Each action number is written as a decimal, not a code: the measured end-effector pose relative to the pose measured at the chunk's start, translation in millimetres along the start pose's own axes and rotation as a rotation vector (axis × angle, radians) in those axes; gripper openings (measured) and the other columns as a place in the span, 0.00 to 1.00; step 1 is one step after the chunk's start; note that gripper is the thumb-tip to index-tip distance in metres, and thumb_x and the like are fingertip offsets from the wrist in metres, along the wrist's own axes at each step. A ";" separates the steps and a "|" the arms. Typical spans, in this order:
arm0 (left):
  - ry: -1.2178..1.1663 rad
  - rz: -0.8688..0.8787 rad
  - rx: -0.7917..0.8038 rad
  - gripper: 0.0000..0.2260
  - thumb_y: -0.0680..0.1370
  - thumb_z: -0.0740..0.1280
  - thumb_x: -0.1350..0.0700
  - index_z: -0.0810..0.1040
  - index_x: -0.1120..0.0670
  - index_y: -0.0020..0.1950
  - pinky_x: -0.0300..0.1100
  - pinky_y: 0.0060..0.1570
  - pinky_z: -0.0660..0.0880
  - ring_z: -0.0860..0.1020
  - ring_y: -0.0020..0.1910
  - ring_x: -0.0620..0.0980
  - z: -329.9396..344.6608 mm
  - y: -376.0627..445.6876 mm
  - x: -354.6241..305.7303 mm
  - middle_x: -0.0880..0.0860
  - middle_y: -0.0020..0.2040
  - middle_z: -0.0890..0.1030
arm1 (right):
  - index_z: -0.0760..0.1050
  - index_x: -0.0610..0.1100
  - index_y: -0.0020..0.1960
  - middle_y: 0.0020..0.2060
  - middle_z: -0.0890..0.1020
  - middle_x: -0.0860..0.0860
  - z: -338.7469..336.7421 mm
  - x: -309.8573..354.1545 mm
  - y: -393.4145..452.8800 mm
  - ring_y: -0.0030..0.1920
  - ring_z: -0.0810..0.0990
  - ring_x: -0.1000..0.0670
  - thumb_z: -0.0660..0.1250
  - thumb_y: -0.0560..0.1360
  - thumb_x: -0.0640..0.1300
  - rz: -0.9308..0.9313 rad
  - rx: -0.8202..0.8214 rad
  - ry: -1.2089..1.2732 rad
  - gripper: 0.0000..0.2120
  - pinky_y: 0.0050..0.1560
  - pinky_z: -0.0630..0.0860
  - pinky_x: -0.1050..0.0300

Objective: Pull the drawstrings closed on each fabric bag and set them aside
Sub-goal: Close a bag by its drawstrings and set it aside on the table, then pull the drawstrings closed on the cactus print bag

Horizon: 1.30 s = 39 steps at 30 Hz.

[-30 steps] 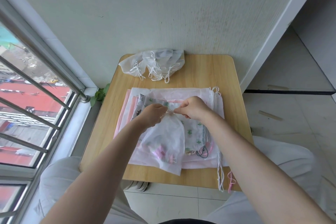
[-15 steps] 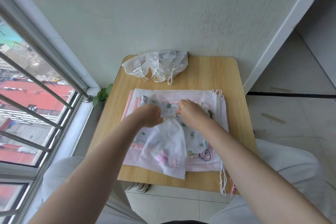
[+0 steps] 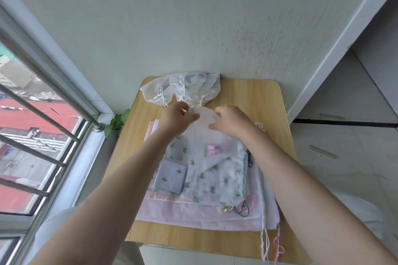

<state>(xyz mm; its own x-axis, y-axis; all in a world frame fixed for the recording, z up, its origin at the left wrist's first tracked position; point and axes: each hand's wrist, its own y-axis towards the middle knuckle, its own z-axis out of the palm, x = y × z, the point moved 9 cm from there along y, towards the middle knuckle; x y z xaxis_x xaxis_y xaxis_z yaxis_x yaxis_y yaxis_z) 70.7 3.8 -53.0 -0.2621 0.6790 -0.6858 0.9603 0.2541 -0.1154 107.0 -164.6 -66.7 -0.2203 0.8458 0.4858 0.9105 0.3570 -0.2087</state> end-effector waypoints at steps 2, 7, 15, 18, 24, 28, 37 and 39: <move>-0.130 -0.037 -0.067 0.10 0.73 0.71 0.49 0.74 0.52 0.40 0.41 0.35 0.72 0.78 0.32 0.49 -8.2 11.5 -3.0 0.48 0.34 0.80 | 0.75 0.43 0.44 0.39 0.78 0.48 -25.3 4.1 17.7 0.41 0.78 0.44 0.62 0.78 0.45 0.050 -0.146 -0.035 0.07 0.33 0.68 0.57; -0.492 -0.194 -0.162 0.09 0.75 0.67 0.54 0.76 0.60 0.46 0.32 0.21 0.66 0.78 0.27 0.47 -14.8 50.2 -0.5 0.55 0.38 0.82 | 0.64 0.44 0.69 0.54 0.78 0.40 -69.8 58.6 69.4 0.51 0.79 0.39 0.56 0.80 0.38 -0.138 -0.404 0.098 0.17 0.45 0.73 0.50; -0.378 -0.393 0.073 0.22 0.78 0.61 0.38 0.78 0.56 0.42 0.40 0.31 0.67 0.79 0.27 0.48 10.6 76.0 18.9 0.52 0.35 0.84 | 0.63 0.44 0.72 0.67 0.68 0.42 -13.4 50.1 104.4 0.65 0.70 0.41 0.60 0.78 0.39 -0.150 -0.208 0.068 0.24 0.62 0.71 0.45; -0.400 -0.328 -0.134 0.22 0.76 0.62 0.35 0.72 0.55 0.41 0.43 0.32 0.68 0.76 0.28 0.49 -4.1 66.7 18.1 0.50 0.33 0.78 | 0.68 0.42 0.65 0.62 0.70 0.43 -22.8 39.6 89.3 0.59 0.73 0.42 0.60 0.76 0.37 -0.152 -0.303 0.132 0.18 0.56 0.74 0.46; -0.030 -0.036 -0.032 0.09 0.75 0.66 0.52 0.72 0.53 0.37 0.42 0.34 0.67 0.71 0.34 0.49 29.9 24.7 2.8 0.48 0.33 0.73 | 0.71 0.44 0.47 0.41 0.76 0.49 -15.7 3.1 45.1 0.39 0.75 0.46 0.60 0.77 0.42 0.045 -0.124 0.033 0.03 0.33 0.68 0.55; 0.330 0.179 0.364 0.13 0.72 0.73 0.49 0.79 0.48 0.55 0.43 0.53 0.72 0.75 0.54 0.49 102.4 -15.7 4.9 0.50 0.53 0.79 | 0.74 0.43 0.37 0.31 0.73 0.49 28.7 -18.0 -4.7 0.34 0.74 0.47 0.68 0.74 0.53 0.107 0.323 -0.320 0.14 0.32 0.67 0.58; 0.575 0.311 0.124 0.08 0.76 0.68 0.52 0.78 0.49 0.54 0.44 0.56 0.66 0.74 0.57 0.51 106.9 -34.7 -8.4 0.50 0.52 0.77 | 0.76 0.41 0.56 0.50 0.77 0.48 17.2 -36.3 -49.6 0.56 0.78 0.46 0.62 0.76 0.36 0.103 0.185 -0.478 0.10 0.49 0.67 0.56; 0.573 0.324 0.123 0.08 0.76 0.68 0.53 0.78 0.50 0.54 0.44 0.56 0.66 0.74 0.56 0.51 106.7 -37.3 -10.8 0.50 0.52 0.77 | 0.76 0.42 0.56 0.47 0.77 0.50 23.4 -43.6 -53.2 0.53 0.78 0.46 0.66 0.75 0.39 0.157 0.306 -0.484 0.10 0.49 0.70 0.55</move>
<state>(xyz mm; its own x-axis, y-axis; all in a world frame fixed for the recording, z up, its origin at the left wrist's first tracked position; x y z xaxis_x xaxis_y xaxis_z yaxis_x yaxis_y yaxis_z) 47.9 -86.5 -118.0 0.0642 0.9749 -0.2133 0.9941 -0.0813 -0.0723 60.0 -211.2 -96.6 -0.2910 0.9567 0.0022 0.8184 0.2501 -0.5174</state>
